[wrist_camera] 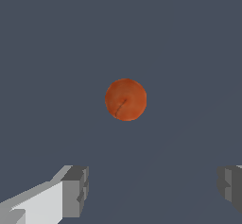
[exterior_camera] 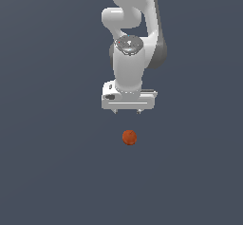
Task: Pick up the object and move it to a goal position.
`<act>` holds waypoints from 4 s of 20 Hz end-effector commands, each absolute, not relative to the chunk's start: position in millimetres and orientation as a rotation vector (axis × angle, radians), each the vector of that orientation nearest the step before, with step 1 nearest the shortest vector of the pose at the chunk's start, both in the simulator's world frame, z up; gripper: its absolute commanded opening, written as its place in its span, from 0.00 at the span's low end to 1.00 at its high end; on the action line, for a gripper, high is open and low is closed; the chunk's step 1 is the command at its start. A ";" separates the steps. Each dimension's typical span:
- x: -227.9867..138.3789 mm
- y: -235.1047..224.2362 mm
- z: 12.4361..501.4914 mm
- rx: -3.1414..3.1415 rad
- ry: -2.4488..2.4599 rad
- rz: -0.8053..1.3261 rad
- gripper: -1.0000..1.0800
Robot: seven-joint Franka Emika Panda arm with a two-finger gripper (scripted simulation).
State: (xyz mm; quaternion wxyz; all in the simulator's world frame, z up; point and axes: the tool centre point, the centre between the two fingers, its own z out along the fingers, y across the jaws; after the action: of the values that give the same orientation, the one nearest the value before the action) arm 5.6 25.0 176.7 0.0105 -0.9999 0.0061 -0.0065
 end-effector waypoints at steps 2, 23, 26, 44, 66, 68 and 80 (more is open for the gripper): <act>5.6 25.5 176.7 -3.120 0.019 -0.020 0.96; 8.5 40.7 175.0 -3.098 -0.001 -0.024 0.96; 10.3 40.7 172.7 -3.100 -0.056 -0.024 0.96; 30.9 40.5 143.5 -3.040 -0.738 -0.013 0.96; 56.2 39.4 103.2 -2.708 -1.591 0.000 0.96; 57.5 39.3 101.1 -2.685 -1.631 0.000 0.96; 59.6 38.9 95.4 -2.639 -1.704 0.000 0.96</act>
State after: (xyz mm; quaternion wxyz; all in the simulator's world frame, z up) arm 59.7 39.0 96.7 0.0000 -0.8402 -0.5422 0.0000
